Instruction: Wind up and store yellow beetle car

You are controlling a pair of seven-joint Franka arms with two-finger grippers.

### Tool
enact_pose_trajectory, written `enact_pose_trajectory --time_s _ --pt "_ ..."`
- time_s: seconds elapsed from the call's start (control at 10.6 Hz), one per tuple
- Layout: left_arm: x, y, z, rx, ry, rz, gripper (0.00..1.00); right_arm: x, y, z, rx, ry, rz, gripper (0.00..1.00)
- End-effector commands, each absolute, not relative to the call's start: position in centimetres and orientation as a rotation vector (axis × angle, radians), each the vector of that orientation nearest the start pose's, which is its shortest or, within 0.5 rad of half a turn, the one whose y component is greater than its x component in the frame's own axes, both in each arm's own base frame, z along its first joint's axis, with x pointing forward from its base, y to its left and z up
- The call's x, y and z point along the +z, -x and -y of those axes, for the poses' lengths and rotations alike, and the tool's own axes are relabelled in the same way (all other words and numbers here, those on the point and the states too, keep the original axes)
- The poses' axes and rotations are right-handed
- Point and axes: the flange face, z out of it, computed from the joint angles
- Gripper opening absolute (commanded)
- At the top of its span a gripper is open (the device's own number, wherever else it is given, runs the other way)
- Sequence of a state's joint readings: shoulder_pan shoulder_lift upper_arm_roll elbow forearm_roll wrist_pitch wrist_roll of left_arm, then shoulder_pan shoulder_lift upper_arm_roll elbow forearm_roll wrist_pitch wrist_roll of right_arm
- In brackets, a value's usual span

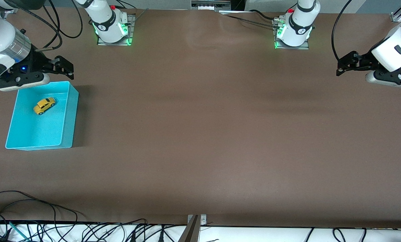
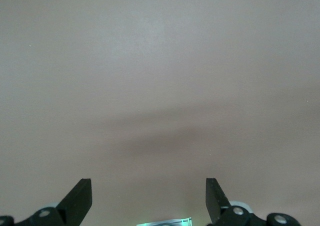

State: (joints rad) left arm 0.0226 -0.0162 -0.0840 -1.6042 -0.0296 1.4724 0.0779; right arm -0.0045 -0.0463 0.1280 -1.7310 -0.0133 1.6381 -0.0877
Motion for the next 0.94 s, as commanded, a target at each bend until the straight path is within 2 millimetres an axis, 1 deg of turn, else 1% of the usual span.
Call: enact_pose_trajectory --time_s 0.0,0.09,0.19,0.38,0.85 --pt "61.4 -53.41 3.62 0.189 3.16 -0.221 1.0 58.85 -54.16 -5.36 0.085 3.124 0.266 1.0" --pt "61.4 -53.41 3.62 0.189 3.16 -0.221 1.0 58.84 -54.25 -5.16 0.075 3.121 0.248 1.0" --pt "61.4 -53.41 3.54 0.189 3.16 -0.219 1.0 58.95 -54.32 -5.1 0.065 3.118 0.269 1.0" --pt "61.4 -53.41 3.54 0.189 3.16 -0.219 1.0 58.92 -54.23 -5.42 0.08 3.118 0.272 1.0" --pt "61.4 -53.41 3.54 0.189 3.16 -0.219 1.0 58.66 -54.34 -5.24 0.089 3.125 0.278 1.0"
